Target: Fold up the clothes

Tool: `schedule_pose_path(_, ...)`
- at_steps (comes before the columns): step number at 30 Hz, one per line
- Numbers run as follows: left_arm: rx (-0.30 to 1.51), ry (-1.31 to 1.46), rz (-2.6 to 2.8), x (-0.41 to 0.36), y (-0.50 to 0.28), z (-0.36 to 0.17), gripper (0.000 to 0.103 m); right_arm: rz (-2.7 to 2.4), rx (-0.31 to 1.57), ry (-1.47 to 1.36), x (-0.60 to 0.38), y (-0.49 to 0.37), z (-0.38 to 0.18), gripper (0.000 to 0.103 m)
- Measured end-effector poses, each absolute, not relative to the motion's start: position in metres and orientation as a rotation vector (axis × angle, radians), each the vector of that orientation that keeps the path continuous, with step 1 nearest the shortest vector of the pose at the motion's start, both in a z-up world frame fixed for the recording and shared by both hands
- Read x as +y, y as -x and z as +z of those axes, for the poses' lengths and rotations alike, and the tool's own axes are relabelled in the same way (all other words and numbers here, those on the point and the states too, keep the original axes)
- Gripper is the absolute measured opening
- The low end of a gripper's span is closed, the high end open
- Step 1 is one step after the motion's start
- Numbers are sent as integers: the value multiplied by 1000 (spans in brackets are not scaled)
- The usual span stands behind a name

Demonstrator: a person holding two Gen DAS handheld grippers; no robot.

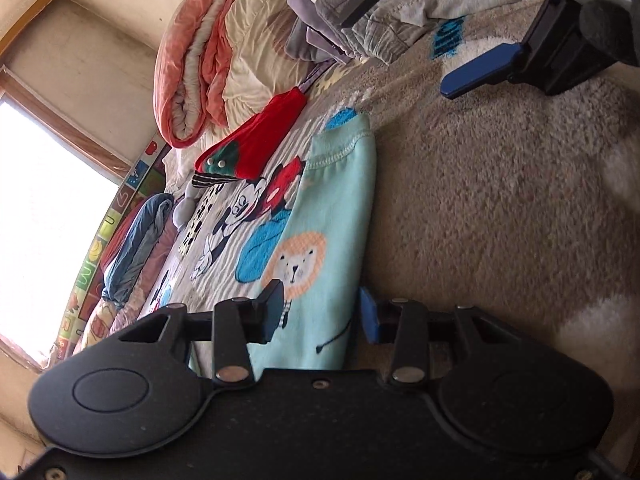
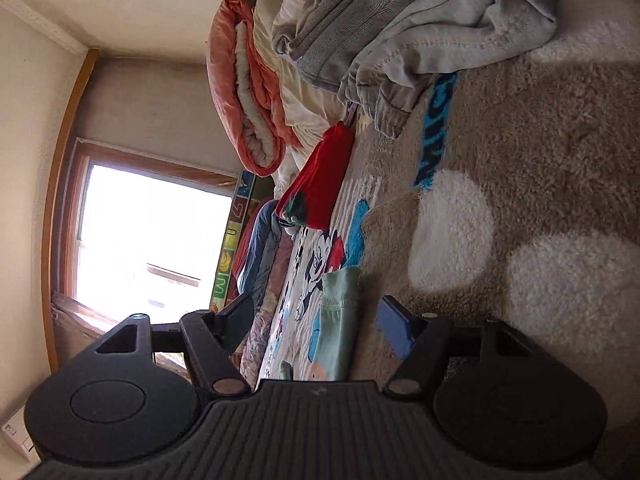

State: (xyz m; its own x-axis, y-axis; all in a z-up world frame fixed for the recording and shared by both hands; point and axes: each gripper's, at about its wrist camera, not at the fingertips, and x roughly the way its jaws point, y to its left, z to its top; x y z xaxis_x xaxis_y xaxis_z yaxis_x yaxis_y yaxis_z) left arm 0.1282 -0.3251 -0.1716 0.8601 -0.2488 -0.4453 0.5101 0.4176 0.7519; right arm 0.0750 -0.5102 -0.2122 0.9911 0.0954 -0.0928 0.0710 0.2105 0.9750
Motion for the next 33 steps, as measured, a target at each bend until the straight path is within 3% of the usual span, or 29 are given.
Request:
schedule_pose_path(18, 285, -1100, -470, -401, -173, -172, 38, -14, -6, -1480, -528, -62, -229, 70)
schedule_pose_path(23, 331, -1103, -455, -417, -185, -173, 26, -30, -37, -1494, -529, -61, -231, 70)
schedule_pose_path(26, 341, -1087, -449, -418, -188, -169, 8, -38, -47, -1501, -528, -60, -233, 70)
schedule_pose_path(33, 332, -895, -456, -385, -191, -115, 5, -61, -40, -1471, -523, -56, -226, 72)
